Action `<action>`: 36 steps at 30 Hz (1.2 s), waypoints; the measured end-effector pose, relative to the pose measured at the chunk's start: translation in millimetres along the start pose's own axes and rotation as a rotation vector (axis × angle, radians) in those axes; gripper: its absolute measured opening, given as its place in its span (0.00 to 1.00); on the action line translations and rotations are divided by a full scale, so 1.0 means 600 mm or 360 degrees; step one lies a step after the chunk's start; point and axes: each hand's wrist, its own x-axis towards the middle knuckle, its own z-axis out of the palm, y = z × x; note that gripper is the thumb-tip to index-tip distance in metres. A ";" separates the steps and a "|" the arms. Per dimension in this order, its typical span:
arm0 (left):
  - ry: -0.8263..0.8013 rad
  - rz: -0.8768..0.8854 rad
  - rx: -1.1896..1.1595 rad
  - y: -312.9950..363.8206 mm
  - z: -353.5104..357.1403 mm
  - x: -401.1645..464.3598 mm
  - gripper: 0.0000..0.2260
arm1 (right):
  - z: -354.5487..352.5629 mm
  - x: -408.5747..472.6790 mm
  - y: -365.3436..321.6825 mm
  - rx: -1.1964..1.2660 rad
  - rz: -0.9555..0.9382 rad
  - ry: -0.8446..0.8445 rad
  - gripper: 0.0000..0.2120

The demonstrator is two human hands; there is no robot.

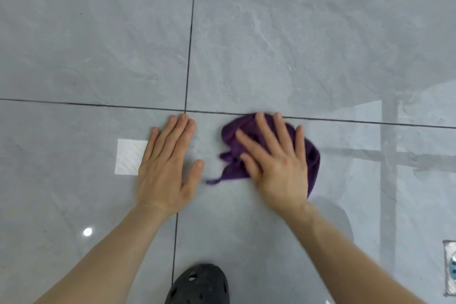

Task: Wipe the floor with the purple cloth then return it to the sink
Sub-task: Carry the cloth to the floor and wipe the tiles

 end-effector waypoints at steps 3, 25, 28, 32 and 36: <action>-0.0035 -0.0039 0.0042 -0.016 0.002 -0.032 0.33 | 0.004 0.071 0.057 0.0001 0.0199 0.0043 0.19; -0.0095 -0.0092 -0.0141 -0.007 -0.006 -0.049 0.35 | -0.008 -0.160 -0.058 0.0212 -0.0008 -0.0301 0.22; -0.0094 -0.0018 -0.0242 0.022 -0.025 -0.048 0.37 | -0.040 -0.171 -0.044 0.0460 0.0099 -0.0198 0.25; -0.0367 0.0455 -0.0203 0.105 -0.030 -0.052 0.39 | -0.070 -0.179 -0.005 0.0364 0.0101 -0.0134 0.31; -0.0541 0.0639 0.0072 0.132 -0.004 -0.055 0.40 | -0.070 -0.185 0.020 0.0247 -0.0158 -0.0364 0.37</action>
